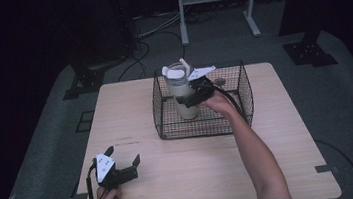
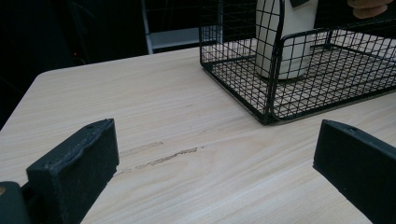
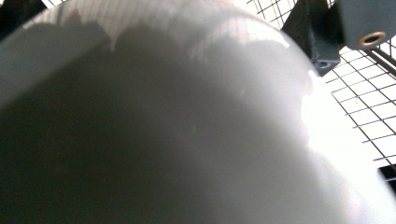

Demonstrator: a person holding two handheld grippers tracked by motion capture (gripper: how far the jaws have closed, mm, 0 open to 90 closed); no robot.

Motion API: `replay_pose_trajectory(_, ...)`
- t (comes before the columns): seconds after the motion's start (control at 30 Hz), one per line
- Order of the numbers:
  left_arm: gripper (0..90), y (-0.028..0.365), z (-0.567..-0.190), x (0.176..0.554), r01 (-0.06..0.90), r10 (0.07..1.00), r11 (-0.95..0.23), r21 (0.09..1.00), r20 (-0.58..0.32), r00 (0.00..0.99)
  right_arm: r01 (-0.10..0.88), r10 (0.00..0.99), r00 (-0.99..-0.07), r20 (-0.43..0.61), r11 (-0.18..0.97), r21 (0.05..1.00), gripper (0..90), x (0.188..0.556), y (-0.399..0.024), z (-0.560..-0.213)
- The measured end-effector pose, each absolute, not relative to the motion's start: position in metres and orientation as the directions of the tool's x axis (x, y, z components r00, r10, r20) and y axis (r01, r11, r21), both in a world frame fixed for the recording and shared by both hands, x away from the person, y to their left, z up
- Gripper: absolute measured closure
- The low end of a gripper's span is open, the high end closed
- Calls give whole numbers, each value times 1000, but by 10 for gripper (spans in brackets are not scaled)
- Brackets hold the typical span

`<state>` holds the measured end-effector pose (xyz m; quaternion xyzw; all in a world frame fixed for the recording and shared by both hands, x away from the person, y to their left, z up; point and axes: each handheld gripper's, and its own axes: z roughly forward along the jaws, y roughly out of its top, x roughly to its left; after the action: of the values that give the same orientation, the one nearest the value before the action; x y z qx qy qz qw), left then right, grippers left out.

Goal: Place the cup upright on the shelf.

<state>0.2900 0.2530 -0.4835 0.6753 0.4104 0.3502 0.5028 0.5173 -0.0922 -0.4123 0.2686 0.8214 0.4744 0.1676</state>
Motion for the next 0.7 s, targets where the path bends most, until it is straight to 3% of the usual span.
replay_pose_trajectory(0.7, 0, 253, -483, 291, 207, 908, -164, 964, 66, 414, 281, 597, -800, -55, 454, 845, 80, 508, -108, -413)
